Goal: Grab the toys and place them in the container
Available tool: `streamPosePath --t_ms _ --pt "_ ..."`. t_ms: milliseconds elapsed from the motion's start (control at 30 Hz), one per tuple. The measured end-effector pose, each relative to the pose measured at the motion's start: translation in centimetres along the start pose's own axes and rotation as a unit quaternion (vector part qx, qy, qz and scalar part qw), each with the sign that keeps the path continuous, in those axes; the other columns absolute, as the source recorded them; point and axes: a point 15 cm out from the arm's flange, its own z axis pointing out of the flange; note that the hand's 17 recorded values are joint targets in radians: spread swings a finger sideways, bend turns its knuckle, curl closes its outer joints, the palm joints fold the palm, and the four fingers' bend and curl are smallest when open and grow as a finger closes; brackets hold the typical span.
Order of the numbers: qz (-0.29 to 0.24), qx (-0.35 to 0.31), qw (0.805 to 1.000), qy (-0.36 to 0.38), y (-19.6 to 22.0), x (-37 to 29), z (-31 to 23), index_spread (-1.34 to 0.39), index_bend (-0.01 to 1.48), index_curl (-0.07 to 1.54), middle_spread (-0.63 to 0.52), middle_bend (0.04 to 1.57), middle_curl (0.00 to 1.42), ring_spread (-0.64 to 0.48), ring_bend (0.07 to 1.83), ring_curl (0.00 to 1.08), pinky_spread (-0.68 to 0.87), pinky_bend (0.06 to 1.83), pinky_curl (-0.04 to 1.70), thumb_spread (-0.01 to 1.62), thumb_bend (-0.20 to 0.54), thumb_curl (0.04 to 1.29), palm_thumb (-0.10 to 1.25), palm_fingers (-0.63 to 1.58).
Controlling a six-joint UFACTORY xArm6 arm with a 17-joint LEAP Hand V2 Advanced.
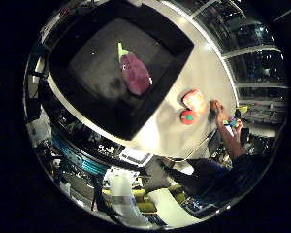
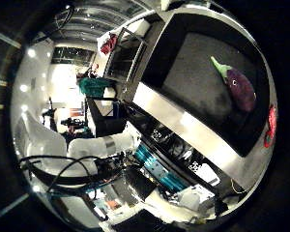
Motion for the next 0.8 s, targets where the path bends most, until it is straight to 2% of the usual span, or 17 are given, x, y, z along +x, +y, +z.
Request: streamPosePath --t_ms 433,600,800 --pt "0.093 0.077 0.991 0.051 1.3 17.0 -8.0 -0.44 0.16 0.25 0.09 0.19 0.29 0.24 0.26 0.24 0.51 0.53 0.35 0.91 -0.030 0.30 0.39 0.01" --pt "0.123 0.067 0.988 0.068 2.3 23.4 -7.4 -0.44 0.16 0.26 0.08 0.20 0.30 0.23 0.26 0.25 0.50 0.53 0.34 0.91 -0.029 0.30 0.40 0.02" --pt "0.135 0.040 0.984 0.108 4.2 29.9 -4.6 -0.42 0.16 0.26 0.06 0.20 0.32 0.22 0.25 0.25 0.49 0.50 0.32 0.93 -0.029 0.30 0.43 0.04"
